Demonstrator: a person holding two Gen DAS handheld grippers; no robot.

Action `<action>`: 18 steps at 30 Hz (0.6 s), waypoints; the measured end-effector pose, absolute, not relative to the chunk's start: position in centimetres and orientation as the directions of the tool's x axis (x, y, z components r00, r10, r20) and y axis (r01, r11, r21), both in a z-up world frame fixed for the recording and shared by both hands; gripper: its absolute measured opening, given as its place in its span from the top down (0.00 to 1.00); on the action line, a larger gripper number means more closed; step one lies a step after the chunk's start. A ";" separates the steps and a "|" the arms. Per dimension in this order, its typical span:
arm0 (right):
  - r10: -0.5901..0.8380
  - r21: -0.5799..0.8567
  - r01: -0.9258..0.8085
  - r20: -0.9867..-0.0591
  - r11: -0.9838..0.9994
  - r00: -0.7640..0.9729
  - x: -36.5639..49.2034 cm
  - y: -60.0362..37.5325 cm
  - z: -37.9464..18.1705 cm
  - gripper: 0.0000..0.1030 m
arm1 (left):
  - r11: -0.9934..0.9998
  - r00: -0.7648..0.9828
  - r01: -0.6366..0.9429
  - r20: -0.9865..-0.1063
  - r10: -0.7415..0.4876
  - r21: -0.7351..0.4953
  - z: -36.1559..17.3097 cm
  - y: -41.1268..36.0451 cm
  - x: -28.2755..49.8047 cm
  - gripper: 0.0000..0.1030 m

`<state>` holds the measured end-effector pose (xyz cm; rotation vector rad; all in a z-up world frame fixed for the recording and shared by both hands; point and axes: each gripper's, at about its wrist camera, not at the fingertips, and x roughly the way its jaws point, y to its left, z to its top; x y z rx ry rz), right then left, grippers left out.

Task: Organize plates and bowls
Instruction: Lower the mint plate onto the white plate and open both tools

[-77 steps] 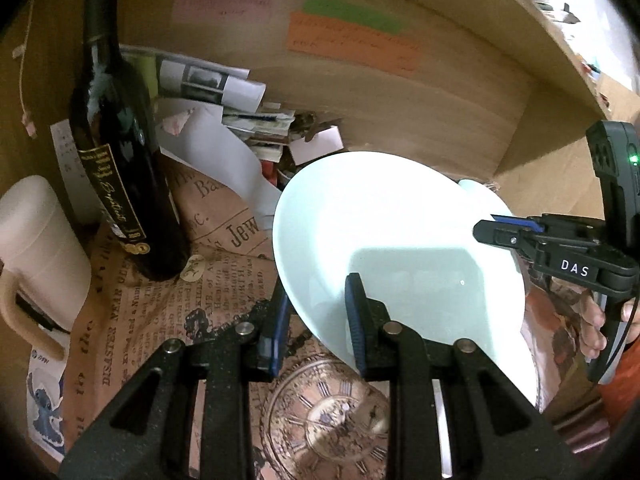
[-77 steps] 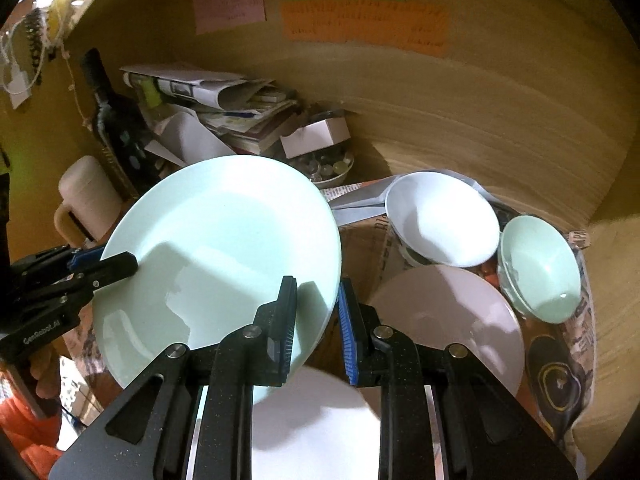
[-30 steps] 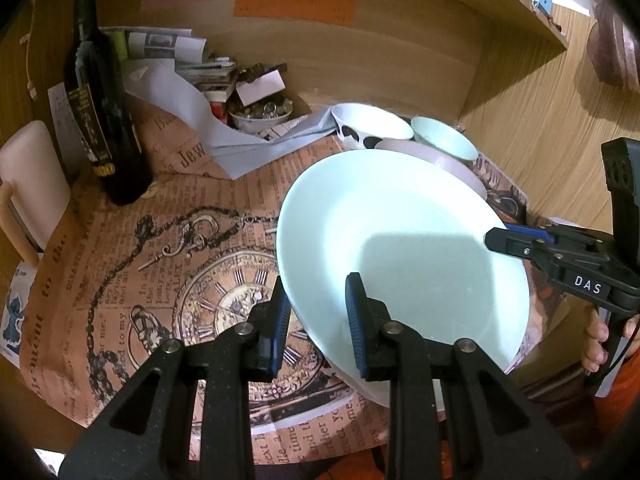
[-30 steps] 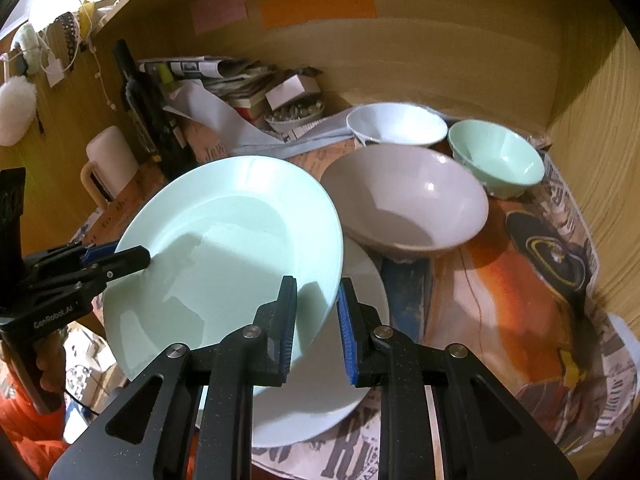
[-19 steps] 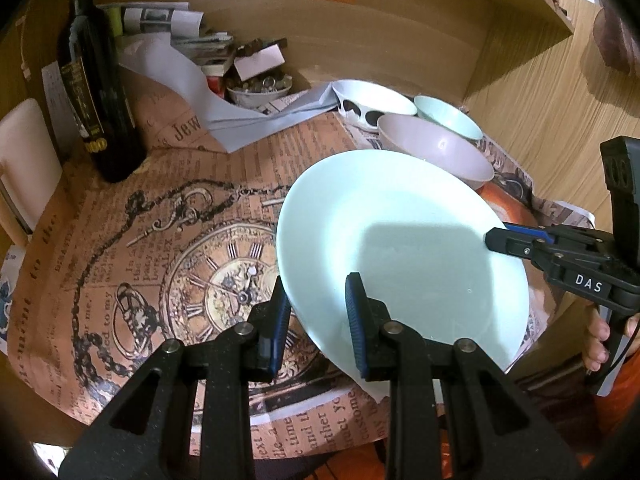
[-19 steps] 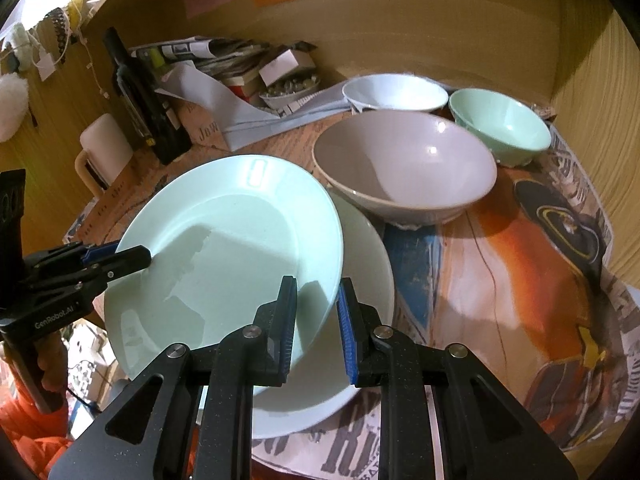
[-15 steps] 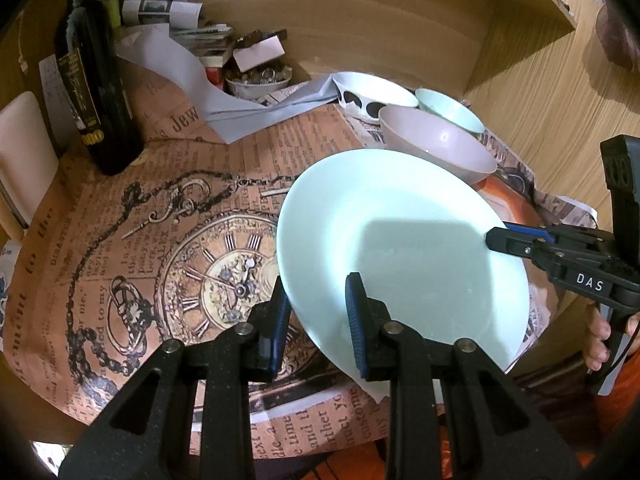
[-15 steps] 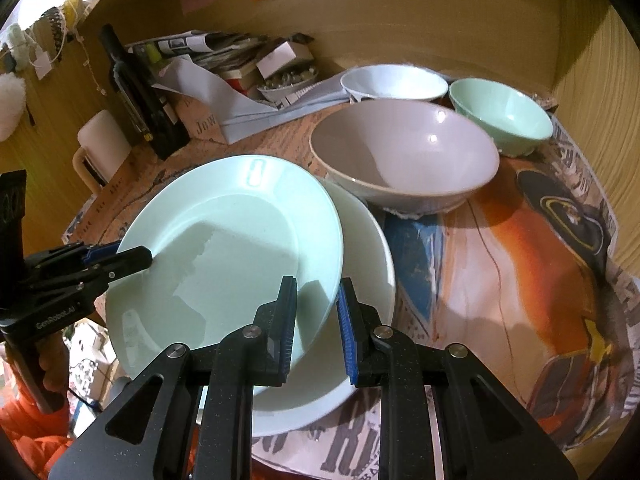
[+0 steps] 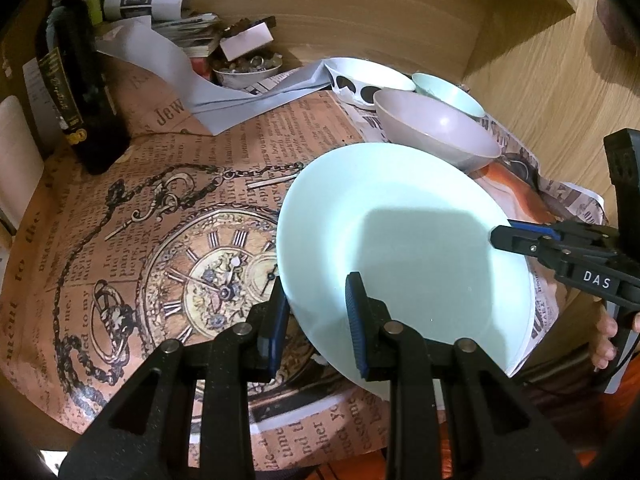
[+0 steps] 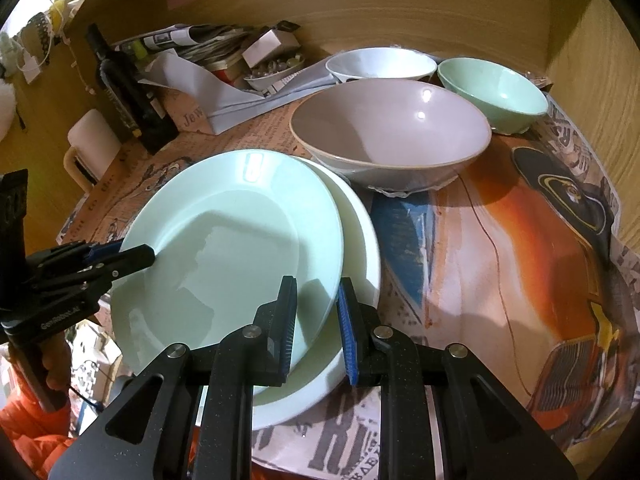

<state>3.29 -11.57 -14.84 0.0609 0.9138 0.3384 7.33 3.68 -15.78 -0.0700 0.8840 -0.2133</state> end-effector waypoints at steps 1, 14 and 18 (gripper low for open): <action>0.311 0.193 -0.260 -0.765 0.946 0.563 3.2 -11.6 -14.8 0.82 | 0.976 0.613 0.157 -0.760 -0.216 -0.150 -15.8 3.6 7.4 0.73; 0.301 0.180 -0.258 -0.761 0.949 0.575 3.0 -11.5 -14.6 0.81 | 0.979 0.625 0.179 -0.757 -0.190 -0.097 -16.1 3.0 7.5 0.69; 0.302 0.182 -0.258 -0.760 0.949 0.575 2.9 -11.6 -14.6 0.81 | 0.980 0.626 0.180 -0.759 -0.177 -0.080 -16.0 2.9 7.6 0.66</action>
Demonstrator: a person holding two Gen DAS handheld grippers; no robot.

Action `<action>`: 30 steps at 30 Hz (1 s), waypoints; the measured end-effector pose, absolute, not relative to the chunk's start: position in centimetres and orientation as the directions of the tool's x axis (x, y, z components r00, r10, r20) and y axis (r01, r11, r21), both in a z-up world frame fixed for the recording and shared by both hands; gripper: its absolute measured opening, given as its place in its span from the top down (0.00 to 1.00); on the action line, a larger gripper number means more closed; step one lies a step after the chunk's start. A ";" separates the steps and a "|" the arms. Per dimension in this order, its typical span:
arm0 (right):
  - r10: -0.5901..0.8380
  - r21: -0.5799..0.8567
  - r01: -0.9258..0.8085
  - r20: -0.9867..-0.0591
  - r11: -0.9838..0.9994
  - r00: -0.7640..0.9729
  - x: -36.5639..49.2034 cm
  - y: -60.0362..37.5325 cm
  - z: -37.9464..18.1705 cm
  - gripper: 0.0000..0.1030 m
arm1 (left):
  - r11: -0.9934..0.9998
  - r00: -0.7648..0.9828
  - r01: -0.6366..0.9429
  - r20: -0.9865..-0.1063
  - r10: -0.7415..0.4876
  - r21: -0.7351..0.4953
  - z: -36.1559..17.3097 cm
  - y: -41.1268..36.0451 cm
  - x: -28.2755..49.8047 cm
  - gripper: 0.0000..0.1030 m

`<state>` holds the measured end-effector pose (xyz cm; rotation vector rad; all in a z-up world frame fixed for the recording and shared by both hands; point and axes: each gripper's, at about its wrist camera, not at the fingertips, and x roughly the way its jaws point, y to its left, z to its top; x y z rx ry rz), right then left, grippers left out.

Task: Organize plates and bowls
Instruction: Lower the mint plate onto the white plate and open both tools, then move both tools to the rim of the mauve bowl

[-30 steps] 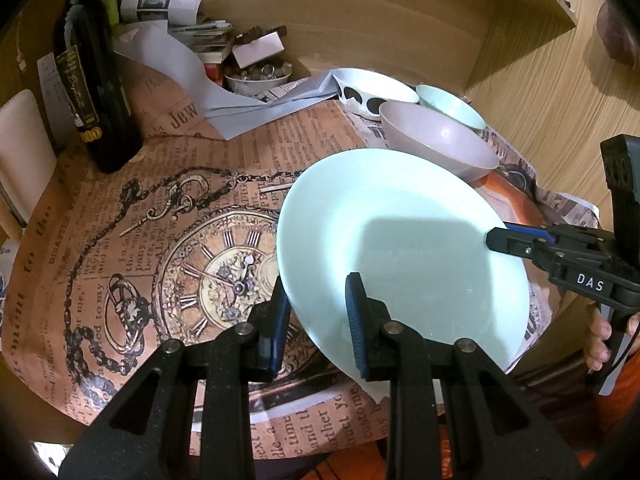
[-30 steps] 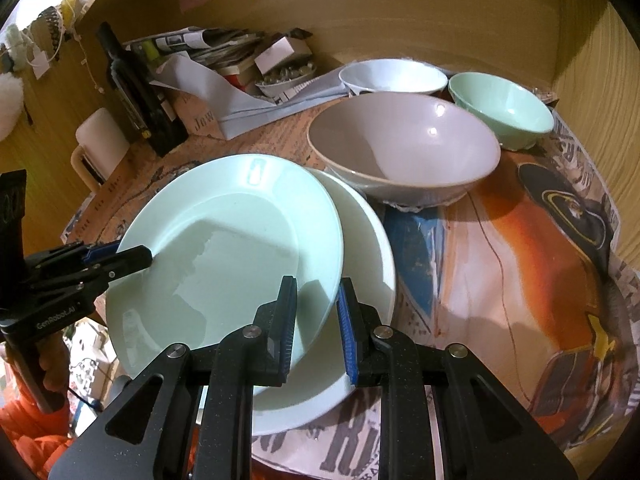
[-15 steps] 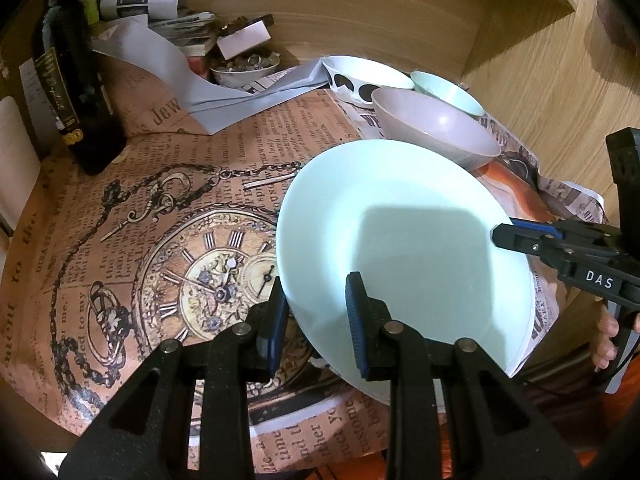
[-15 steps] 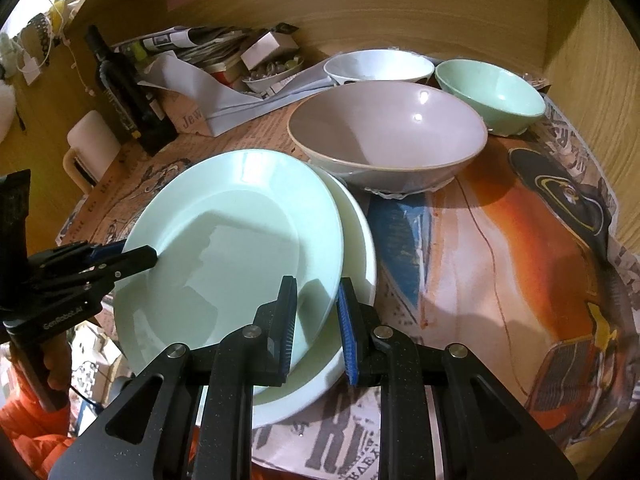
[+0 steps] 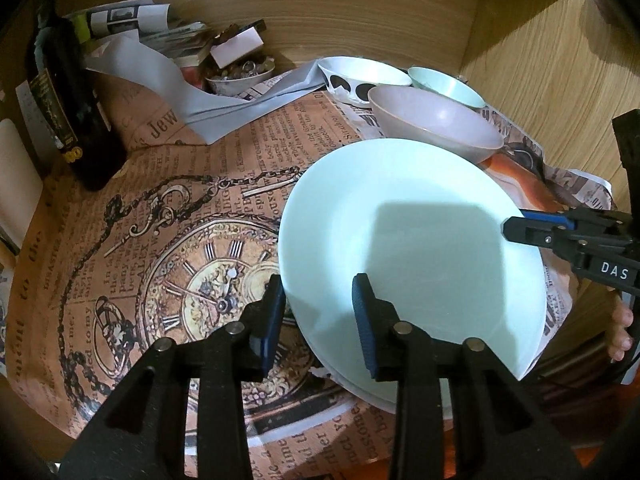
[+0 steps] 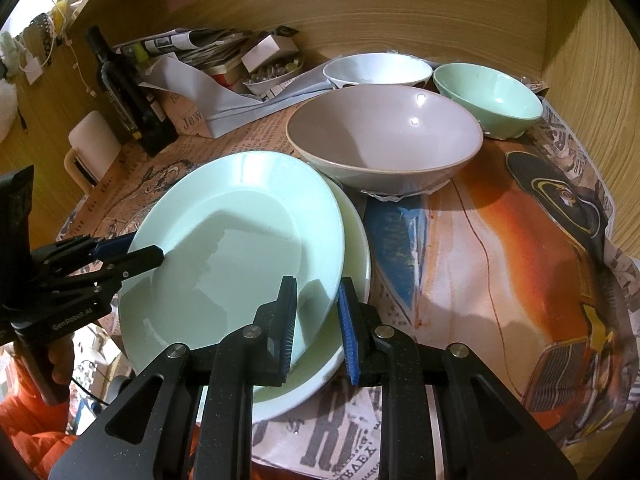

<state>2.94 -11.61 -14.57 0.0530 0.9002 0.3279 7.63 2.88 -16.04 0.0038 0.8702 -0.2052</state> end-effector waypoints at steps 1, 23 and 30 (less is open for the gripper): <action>0.301 0.181 -0.258 -0.761 0.949 0.575 2.9 -11.6 -14.6 0.81 | 0.981 0.627 0.180 -0.760 -0.173 -0.076 -16.0 2.8 7.7 0.63; 0.215 0.103 -0.197 -0.668 0.975 0.712 2.8 -13.8 -11.5 0.65 | 0.983 0.710 0.174 -0.684 -0.168 -0.062 -11.8 3.2 8.5 0.46; 0.190 0.120 -0.148 -0.588 0.982 0.786 3.6 -15.6 -9.4 0.55 | 0.982 0.773 0.177 -0.609 -0.177 -0.061 -7.9 2.8 10.7 0.36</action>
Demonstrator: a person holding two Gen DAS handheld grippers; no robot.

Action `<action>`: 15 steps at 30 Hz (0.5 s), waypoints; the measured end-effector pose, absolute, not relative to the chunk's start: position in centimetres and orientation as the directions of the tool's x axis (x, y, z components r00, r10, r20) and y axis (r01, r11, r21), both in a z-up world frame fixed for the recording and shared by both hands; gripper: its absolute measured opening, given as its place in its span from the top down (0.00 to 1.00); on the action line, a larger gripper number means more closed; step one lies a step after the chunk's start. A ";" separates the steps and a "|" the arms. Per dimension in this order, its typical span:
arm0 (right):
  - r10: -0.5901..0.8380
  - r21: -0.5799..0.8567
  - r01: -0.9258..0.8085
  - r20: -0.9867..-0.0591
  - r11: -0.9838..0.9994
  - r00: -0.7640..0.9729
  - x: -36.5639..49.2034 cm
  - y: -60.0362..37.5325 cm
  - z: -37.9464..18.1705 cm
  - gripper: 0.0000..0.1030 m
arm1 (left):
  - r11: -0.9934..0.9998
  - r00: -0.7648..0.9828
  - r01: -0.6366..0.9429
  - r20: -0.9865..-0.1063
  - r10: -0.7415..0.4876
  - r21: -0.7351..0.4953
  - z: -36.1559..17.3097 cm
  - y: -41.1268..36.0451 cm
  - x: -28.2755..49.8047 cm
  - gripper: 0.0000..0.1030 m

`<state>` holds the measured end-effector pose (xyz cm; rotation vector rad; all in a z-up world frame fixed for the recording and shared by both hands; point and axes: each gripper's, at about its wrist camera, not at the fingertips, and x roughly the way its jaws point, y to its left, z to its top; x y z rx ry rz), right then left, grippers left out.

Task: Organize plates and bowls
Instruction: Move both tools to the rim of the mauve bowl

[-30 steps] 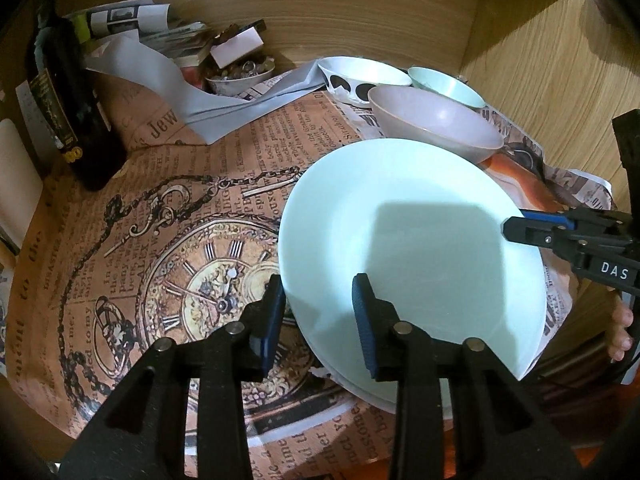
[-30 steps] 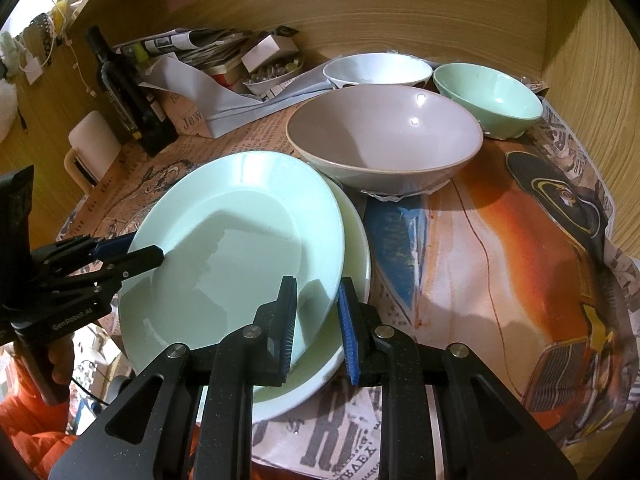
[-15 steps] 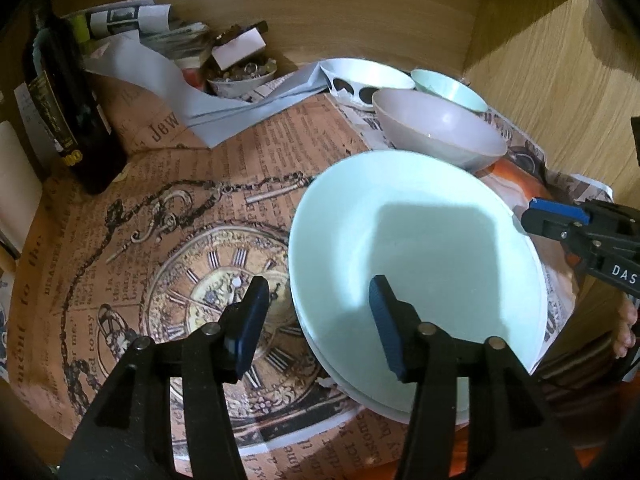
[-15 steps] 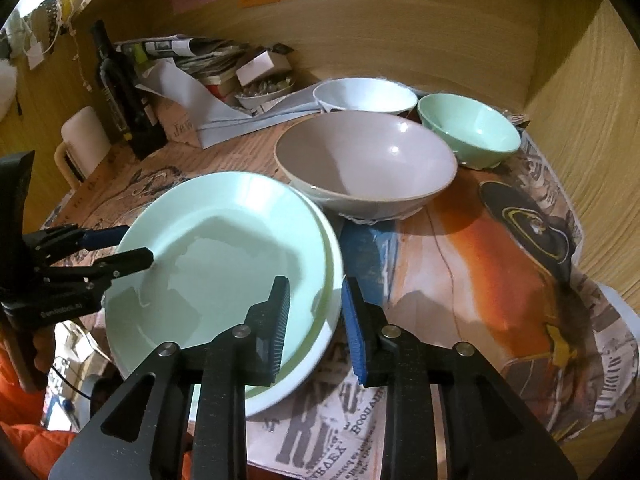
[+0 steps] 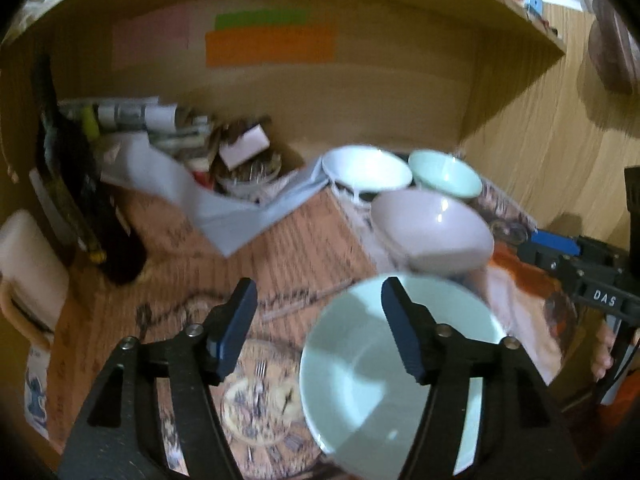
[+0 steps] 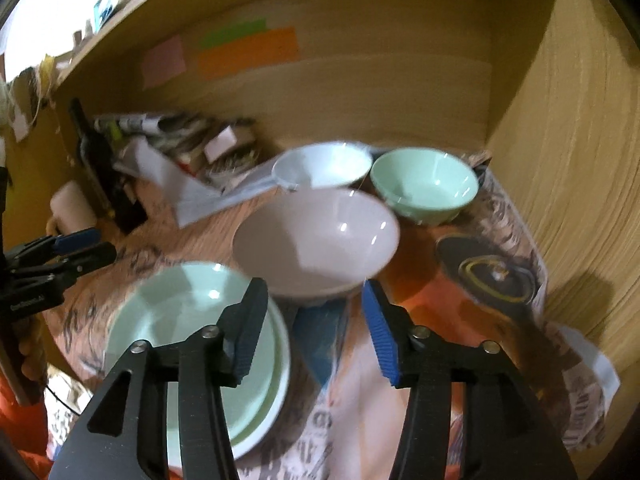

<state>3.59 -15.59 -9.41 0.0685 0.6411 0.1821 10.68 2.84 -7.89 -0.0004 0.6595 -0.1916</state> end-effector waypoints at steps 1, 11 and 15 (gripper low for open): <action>0.186 0.120 -0.143 -0.581 0.982 0.792 3.7 -15.8 -9.3 0.55 | 0.982 0.777 0.179 -0.604 -0.178 -0.059 -7.6 2.6 11.1 0.36; 0.149 0.130 -0.093 -0.534 0.987 0.832 6.2 -17.6 -8.5 0.51 | 0.973 0.754 0.222 -0.621 -0.214 -0.064 -6.6 0.2 16.6 0.34; 0.132 0.132 -0.073 -0.526 0.989 0.840 7.4 -18.1 -8.7 0.40 | 0.969 0.720 0.239 -0.656 -0.224 -0.067 -7.4 -0.7 19.1 0.34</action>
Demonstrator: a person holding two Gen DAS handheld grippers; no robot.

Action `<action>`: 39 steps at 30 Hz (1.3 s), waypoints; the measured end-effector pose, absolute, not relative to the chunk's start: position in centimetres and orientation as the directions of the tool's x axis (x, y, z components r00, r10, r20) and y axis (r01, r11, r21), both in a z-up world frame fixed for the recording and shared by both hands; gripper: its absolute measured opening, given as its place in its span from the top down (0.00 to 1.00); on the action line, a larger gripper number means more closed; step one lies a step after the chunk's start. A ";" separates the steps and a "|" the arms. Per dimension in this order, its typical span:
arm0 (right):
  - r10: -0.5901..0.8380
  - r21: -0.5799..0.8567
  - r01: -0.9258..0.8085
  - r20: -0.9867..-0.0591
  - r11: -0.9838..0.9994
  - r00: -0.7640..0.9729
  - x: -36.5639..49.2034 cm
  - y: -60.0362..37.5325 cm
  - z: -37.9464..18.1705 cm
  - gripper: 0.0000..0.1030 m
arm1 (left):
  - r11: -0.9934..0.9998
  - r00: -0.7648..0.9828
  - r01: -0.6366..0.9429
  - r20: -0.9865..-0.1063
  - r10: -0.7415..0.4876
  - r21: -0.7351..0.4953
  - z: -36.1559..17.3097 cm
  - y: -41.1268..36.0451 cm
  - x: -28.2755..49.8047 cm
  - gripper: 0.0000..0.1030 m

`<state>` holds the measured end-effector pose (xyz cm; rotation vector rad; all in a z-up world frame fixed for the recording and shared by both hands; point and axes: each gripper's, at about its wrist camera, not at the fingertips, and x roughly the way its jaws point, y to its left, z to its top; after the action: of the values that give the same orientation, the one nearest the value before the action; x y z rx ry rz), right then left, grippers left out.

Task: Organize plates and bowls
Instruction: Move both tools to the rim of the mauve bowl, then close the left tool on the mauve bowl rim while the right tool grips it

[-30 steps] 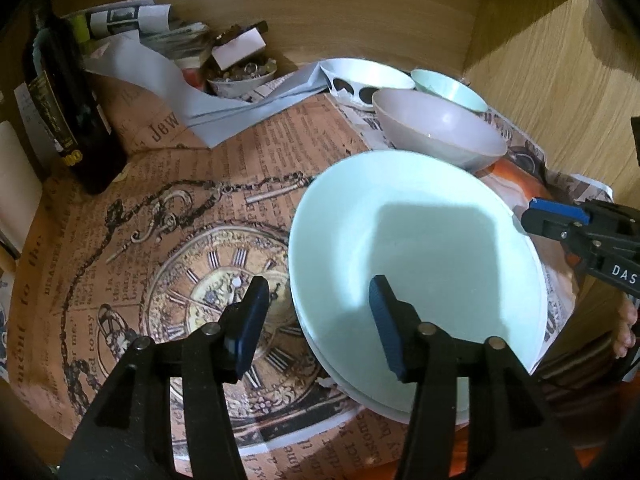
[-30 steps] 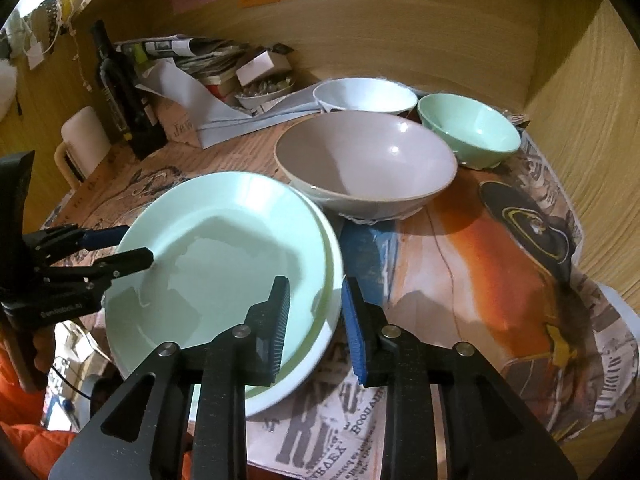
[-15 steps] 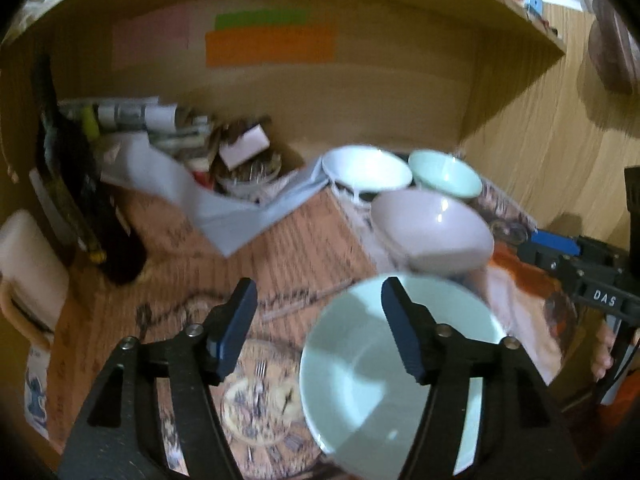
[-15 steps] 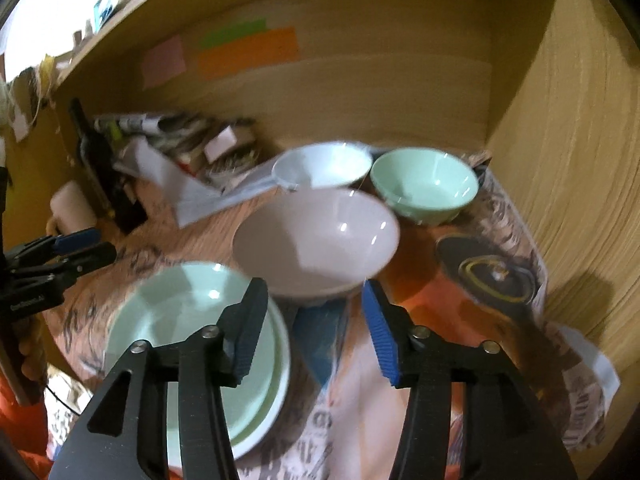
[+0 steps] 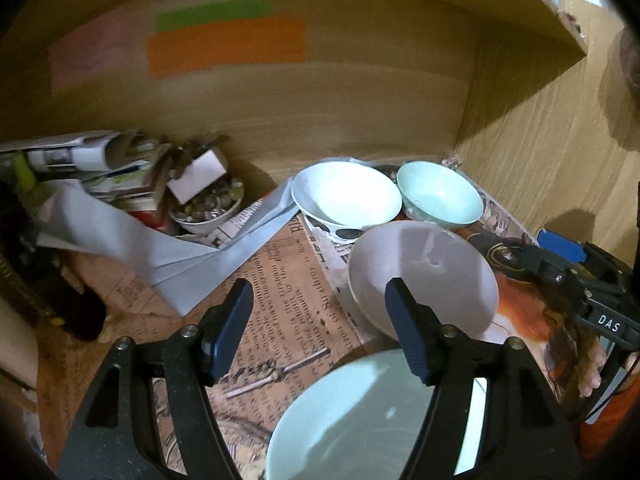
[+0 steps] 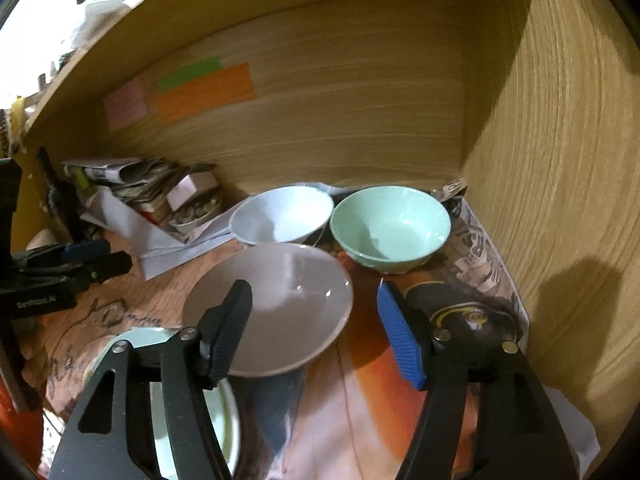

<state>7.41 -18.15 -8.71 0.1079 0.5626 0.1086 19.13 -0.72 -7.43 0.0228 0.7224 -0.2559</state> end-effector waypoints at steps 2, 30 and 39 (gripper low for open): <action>0.125 0.129 -0.066 -0.533 0.990 0.837 8.2 -18.3 -9.1 0.39 | 0.967 0.698 0.246 -0.680 -0.225 -0.067 -8.1 -1.2 20.4 0.34; 0.213 0.265 -0.034 -0.686 0.964 0.696 12.9 -19.8 -14.4 0.72 | 0.911 0.470 0.392 -0.824 -0.315 -0.125 -14.0 -5.6 26.1 0.75; 0.232 0.282 -0.043 -0.681 0.958 0.695 12.7 -19.2 -14.4 0.78 | 0.915 0.476 0.392 -0.831 -0.289 -0.094 -14.0 -6.2 26.0 0.79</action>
<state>12.72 -19.15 -14.38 0.2536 0.7895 0.1550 25.98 -6.24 -13.95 0.1144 0.9915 -0.4175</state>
